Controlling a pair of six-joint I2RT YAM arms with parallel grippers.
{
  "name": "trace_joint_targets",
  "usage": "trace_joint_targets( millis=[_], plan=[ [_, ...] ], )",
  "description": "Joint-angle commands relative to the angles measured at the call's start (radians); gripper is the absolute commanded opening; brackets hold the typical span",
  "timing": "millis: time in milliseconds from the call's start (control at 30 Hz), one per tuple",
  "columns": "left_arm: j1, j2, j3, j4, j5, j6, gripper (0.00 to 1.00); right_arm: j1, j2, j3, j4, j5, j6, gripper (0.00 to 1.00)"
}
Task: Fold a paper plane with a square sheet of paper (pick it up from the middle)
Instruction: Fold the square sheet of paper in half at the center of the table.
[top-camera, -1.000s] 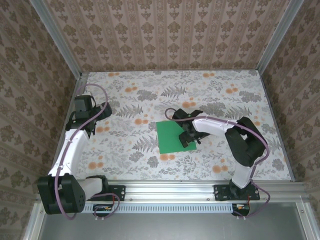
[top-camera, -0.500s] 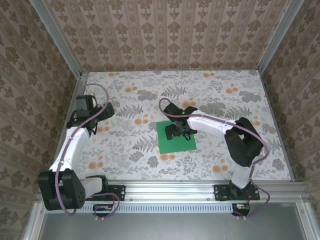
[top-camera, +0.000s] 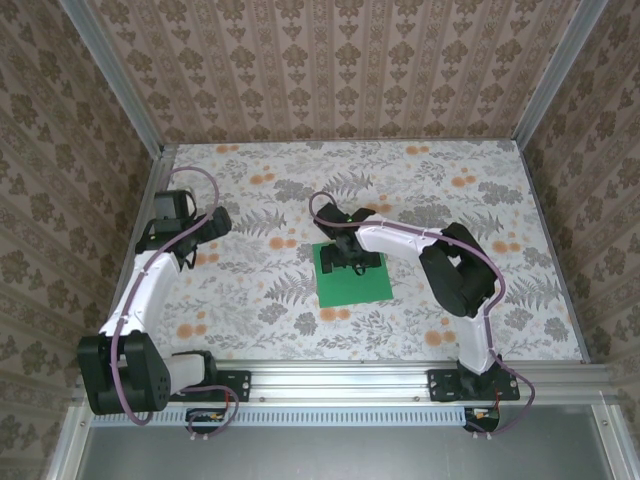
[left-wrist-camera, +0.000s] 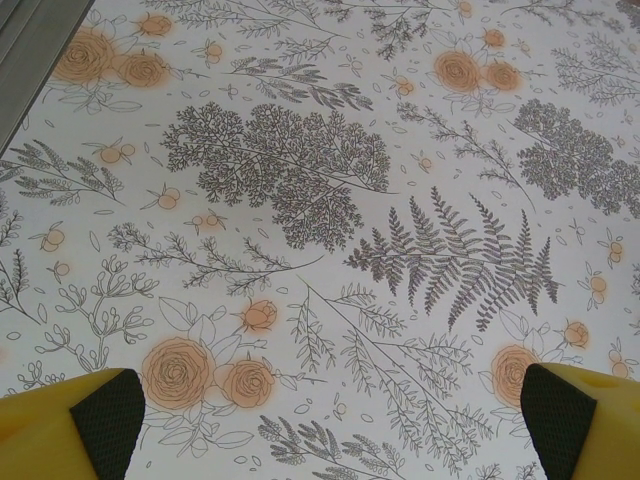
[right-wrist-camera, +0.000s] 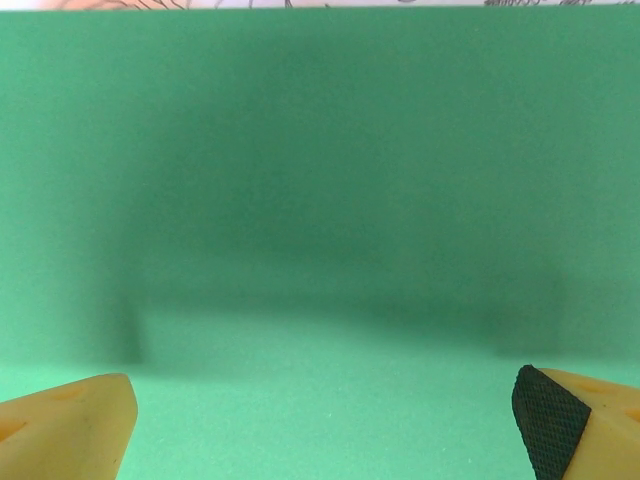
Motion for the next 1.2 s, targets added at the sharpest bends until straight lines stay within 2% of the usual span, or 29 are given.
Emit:
trace_joint_targets(
  millis=[0,233,567,933,1167],
  plan=[
    [0.007,0.015,0.037,0.000,0.017,-0.006,1.00,0.001,0.021,0.016,-0.032,0.024,0.025,1.00],
    [0.008,0.020,0.039,-0.004,0.017,-0.004,1.00,0.001,0.042,-0.005,-0.029,0.038,0.034,1.00],
    [0.008,0.029,0.048,-0.014,0.018,-0.003,1.00,0.001,0.062,-0.123,0.037,-0.049,0.038,0.99],
    [0.007,0.034,0.051,-0.020,0.019,0.000,1.00,0.001,0.085,-0.141,0.000,0.025,0.048,0.91],
    [0.007,0.035,0.052,-0.022,0.021,0.000,1.00,0.001,0.057,-0.120,0.002,0.018,0.039,0.88]
  ],
)
